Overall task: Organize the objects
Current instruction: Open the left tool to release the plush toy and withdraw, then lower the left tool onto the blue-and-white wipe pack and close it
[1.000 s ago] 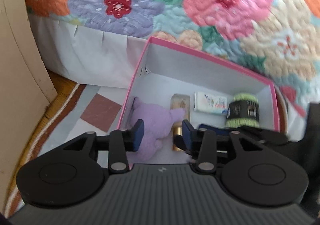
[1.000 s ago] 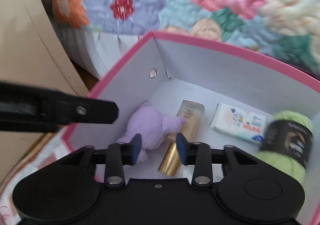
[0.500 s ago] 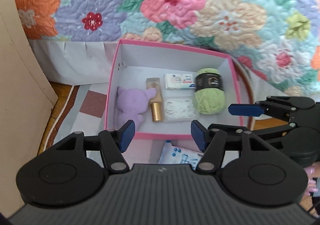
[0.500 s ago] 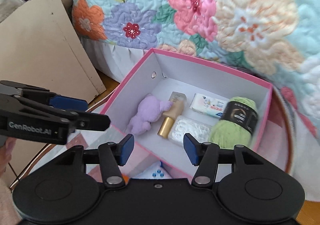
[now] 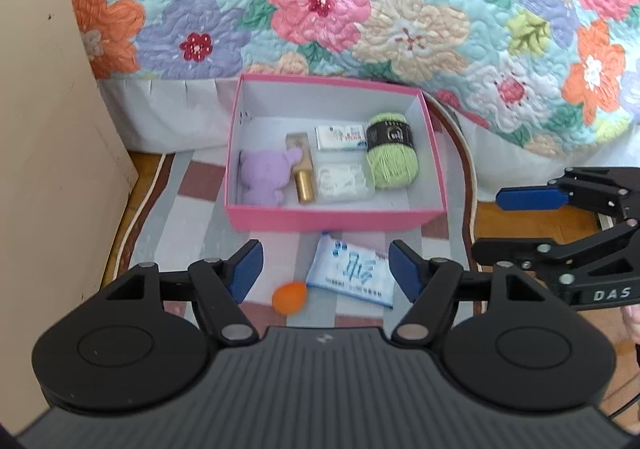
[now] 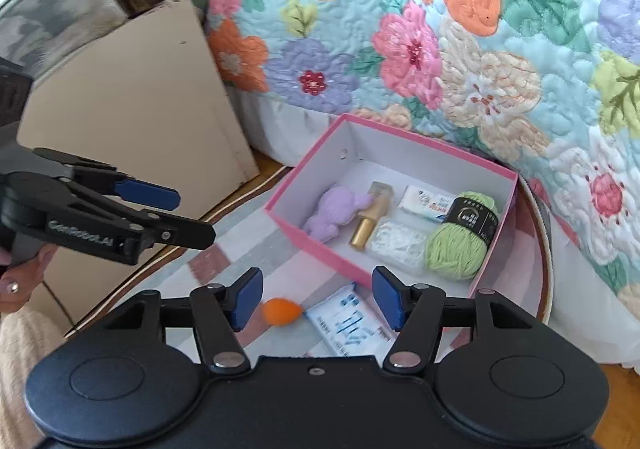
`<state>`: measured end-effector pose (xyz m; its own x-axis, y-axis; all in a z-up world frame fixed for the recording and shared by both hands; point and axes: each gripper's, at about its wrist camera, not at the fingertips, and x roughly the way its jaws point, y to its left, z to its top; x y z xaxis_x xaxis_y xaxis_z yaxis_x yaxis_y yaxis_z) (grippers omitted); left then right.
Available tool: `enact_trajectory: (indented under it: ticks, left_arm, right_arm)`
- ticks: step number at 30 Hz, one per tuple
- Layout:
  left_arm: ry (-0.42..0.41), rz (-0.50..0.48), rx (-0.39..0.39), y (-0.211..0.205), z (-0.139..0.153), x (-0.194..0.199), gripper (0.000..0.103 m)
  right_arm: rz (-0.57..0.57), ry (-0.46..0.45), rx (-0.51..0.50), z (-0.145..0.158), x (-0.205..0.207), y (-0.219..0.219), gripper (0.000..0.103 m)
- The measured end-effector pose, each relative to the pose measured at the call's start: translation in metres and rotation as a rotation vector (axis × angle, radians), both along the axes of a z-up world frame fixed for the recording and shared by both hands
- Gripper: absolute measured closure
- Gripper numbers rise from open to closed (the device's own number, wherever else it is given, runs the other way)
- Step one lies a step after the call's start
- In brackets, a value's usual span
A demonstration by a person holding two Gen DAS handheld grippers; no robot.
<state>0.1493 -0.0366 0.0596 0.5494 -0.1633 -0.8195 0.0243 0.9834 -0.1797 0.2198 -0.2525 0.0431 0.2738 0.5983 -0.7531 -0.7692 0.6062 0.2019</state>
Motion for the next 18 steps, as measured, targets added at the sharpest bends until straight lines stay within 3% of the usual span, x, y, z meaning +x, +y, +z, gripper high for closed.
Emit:
enact_trajectory:
  ticks: [5,13,18]
  left_arm:
    - [0.047,-0.005,-0.052,0.004,-0.002,-0.022,0.033]
    - [0.101,-0.051,-0.034,-0.005,-0.021,-0.047,0.029]
    - [0.158,-0.070,-0.038,-0.008,-0.049,-0.051,0.029]
  right_arm:
    - [0.032,0.004,-0.001,0.005,-0.024,-0.013,0.035]
    - [0.072,0.019,0.003,-0.012,-0.054,-0.027,0.031]
    - [0.076,0.035,0.056,-0.042,-0.063,-0.036,0.018]
